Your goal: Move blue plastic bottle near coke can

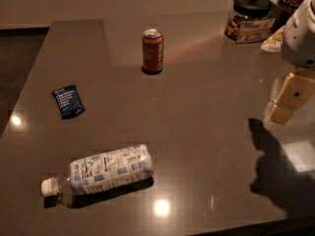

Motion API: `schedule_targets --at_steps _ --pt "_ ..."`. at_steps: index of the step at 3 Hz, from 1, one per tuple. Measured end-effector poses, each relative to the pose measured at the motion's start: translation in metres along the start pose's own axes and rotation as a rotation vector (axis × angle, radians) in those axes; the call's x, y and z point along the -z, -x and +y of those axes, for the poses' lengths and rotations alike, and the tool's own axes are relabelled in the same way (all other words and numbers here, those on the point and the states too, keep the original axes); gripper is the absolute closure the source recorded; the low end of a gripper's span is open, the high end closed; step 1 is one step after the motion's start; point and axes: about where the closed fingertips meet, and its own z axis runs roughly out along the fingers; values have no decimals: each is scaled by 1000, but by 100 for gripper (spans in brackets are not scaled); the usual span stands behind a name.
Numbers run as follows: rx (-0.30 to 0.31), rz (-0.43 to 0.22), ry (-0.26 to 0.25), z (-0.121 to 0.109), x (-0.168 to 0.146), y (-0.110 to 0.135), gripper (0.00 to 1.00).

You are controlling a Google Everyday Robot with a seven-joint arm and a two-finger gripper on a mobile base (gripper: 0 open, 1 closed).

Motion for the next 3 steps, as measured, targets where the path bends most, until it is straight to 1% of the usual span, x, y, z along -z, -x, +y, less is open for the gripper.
schedule_targets --at_steps 1,2,3 --pt "7 -7 0 1 0 5 0" --pt "47 -32 11 12 -8 26 0" --pt "125 -67 56 32 -24 58 0"
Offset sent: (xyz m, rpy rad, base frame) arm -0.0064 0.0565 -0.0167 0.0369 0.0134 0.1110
